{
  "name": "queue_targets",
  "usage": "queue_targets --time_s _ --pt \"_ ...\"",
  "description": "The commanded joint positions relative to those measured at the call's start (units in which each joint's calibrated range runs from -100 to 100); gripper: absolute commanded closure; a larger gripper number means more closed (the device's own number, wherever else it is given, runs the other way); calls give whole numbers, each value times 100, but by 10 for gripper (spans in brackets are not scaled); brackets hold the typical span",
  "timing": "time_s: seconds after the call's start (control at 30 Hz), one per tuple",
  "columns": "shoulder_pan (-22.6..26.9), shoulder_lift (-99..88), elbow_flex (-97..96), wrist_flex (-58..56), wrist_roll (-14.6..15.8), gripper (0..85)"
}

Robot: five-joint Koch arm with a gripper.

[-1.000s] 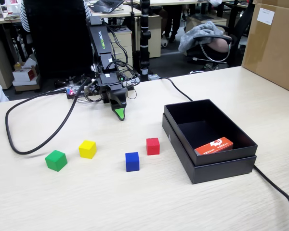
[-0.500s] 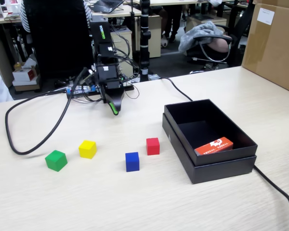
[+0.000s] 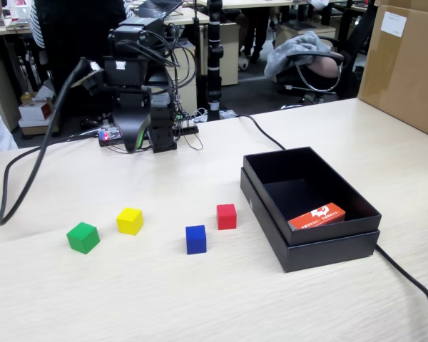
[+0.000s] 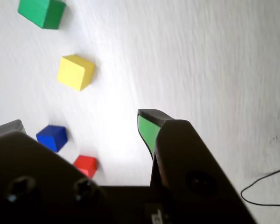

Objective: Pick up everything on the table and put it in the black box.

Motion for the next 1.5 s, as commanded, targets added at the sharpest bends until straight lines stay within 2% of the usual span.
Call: queue_targets --time_s 0.0,0.2,0.43,0.73,1.1,1.33,1.4,1.47 --pt "-161 362 582 -19 -205 380" --pt "-440 1681 1480 -19 -342 379" --pt "-601 4274 3656 7 -288 378" --pt "-630 6604 4979 7 -239 379" --pt "-630 7212 5052 7 -205 384" --pt "-640 7510 5378 7 -200 515" --pt "-645 7602 5496 7 -195 598" --pt "-645 7671 5641 7 -195 747"
